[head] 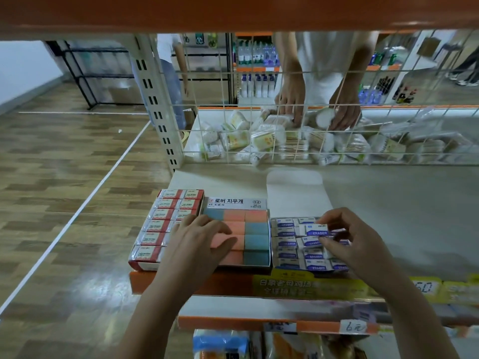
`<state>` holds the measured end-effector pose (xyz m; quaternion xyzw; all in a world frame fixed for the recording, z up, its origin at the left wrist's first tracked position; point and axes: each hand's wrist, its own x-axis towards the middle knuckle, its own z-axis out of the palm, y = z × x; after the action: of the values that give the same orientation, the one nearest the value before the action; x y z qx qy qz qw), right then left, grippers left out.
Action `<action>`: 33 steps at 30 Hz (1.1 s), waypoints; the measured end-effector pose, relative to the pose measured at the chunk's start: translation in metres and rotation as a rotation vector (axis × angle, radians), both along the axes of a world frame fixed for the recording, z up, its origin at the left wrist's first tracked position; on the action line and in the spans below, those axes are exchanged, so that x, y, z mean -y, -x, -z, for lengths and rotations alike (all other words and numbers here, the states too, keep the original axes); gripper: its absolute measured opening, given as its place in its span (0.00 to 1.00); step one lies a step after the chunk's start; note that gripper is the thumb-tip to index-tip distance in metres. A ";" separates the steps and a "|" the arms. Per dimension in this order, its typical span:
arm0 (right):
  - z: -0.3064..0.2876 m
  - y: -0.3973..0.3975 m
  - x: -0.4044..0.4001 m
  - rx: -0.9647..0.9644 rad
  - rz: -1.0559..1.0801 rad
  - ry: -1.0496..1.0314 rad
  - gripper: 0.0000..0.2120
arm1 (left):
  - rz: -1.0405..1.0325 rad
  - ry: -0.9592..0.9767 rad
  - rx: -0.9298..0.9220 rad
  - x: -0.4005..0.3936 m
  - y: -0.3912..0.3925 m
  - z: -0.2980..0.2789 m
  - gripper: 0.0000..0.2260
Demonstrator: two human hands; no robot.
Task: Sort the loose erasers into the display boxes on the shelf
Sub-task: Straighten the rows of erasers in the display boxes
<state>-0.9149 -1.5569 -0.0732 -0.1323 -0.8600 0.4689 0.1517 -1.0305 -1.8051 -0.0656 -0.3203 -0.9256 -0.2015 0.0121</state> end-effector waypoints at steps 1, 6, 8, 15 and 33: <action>0.001 -0.003 0.000 0.009 -0.010 -0.028 0.14 | 0.026 0.004 0.027 -0.007 -0.003 -0.001 0.14; 0.004 -0.007 0.016 0.097 -0.133 -0.156 0.14 | 0.086 0.032 0.076 -0.041 -0.017 0.001 0.17; 0.007 -0.005 0.021 0.102 -0.164 -0.179 0.13 | 0.079 0.033 0.066 -0.050 -0.019 0.003 0.17; 0.018 0.005 0.028 0.075 -0.171 -0.420 0.09 | 0.106 0.027 0.073 -0.055 -0.018 0.006 0.11; 0.022 0.013 0.036 0.112 -0.099 -0.562 0.08 | 0.157 0.087 0.060 -0.052 -0.014 0.001 0.11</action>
<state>-0.9282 -1.5926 -0.0948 -0.0688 -0.9686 0.2112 0.1116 -1.0170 -1.7526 -0.0668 -0.3859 -0.9054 -0.1710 -0.0456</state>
